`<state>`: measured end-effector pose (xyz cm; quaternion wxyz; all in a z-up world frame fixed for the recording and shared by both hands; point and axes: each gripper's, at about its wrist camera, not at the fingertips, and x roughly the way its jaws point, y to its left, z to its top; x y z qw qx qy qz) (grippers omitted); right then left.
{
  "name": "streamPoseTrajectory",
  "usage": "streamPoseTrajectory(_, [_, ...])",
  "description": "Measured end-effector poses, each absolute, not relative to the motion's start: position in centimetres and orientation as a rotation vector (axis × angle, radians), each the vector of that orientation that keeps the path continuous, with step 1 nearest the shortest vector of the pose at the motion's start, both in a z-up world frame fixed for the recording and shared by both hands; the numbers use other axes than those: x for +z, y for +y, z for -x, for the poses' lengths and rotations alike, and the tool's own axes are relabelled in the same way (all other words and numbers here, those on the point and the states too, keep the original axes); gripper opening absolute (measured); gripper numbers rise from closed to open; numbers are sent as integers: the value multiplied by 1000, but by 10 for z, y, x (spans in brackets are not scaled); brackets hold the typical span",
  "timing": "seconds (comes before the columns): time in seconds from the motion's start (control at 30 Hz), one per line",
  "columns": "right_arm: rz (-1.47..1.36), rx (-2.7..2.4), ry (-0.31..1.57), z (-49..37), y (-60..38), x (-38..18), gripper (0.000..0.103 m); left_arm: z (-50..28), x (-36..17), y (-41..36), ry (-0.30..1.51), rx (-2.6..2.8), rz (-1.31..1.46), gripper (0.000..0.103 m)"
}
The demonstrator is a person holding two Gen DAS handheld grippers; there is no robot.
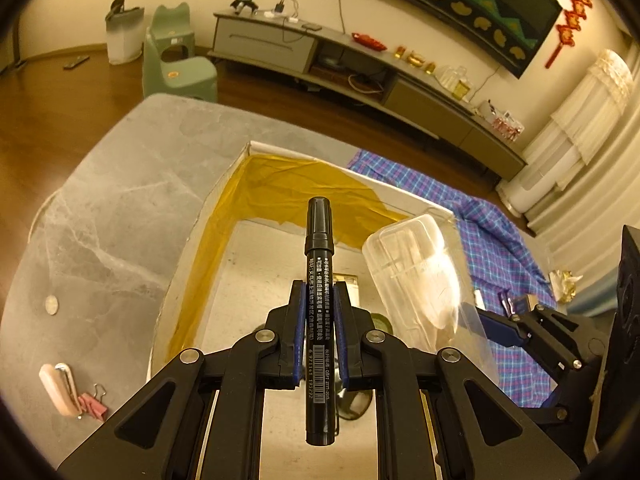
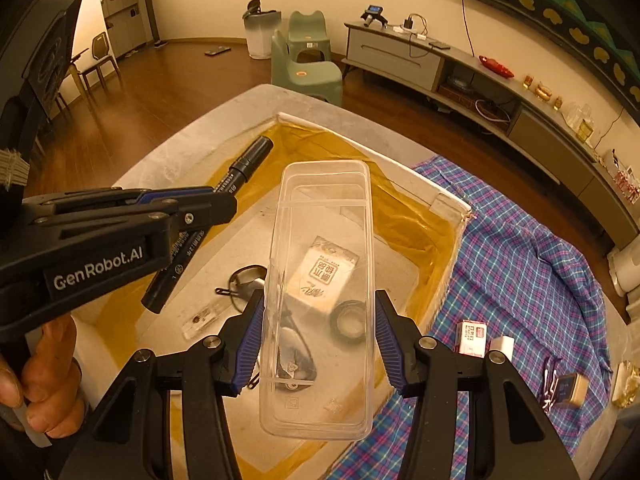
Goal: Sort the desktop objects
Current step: 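Open the left tool to drop the marker while the right tool drops the case into the box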
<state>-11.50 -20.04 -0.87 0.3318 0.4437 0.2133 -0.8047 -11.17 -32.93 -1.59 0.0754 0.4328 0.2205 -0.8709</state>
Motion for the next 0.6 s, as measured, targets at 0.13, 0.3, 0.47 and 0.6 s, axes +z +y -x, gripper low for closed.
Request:
streamPoseTrajectory(0.13, [-1190,-2091,583,131,-209,-20,53,126,-27,-336,683,-2587,-1351,14])
streamPoseTrajectory(0.3, [-1229,-2067,637,145,-218,-34,53,139,-44,-339,682,-2558,-1419,14])
streamPoseTrajectory(0.47, [-1275,-2044,697,158,-225,-50,54,147,-59,-339,706,-2542,-1476,15])
streamPoseTrajectory(0.6, [-1293,-2040,731,162,-225,-56,55,143,-61,-346,768,-2523,-1460,34])
